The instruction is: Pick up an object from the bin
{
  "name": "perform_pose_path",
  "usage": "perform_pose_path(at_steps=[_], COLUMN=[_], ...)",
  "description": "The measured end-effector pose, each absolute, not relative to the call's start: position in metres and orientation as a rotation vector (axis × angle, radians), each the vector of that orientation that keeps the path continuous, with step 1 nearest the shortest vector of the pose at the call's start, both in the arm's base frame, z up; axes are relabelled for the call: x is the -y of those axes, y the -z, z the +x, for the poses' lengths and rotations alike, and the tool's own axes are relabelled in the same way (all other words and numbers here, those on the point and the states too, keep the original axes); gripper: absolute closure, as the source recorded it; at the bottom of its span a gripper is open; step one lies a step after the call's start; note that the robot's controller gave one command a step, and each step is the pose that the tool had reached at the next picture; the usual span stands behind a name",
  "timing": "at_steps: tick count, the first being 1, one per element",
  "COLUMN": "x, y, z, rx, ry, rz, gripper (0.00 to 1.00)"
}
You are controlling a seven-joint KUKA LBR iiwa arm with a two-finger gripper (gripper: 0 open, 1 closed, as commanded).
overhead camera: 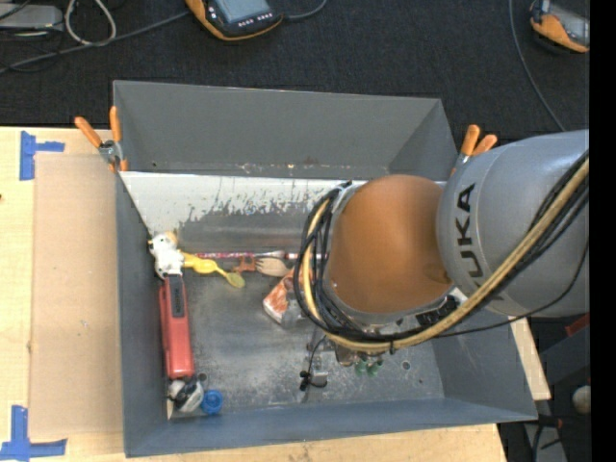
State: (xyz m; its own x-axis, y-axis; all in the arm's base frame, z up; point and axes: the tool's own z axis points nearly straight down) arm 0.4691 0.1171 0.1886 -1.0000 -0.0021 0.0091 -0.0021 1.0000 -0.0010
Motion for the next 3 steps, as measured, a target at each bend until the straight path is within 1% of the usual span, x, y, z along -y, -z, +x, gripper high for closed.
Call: perform_pose_path(at_steps=[1, 2, 3], x=[-0.116, -0.115, -0.126], y=[-0.192, -0.213, -0.236], z=[0.471, 0.476, 0.471], rx=[3.139, 3.139, 3.135], ry=[0.000, 0.000, -0.001], rz=[-0.003, -0.009, 0.026], gripper=[0.00, 0.00, 0.00])
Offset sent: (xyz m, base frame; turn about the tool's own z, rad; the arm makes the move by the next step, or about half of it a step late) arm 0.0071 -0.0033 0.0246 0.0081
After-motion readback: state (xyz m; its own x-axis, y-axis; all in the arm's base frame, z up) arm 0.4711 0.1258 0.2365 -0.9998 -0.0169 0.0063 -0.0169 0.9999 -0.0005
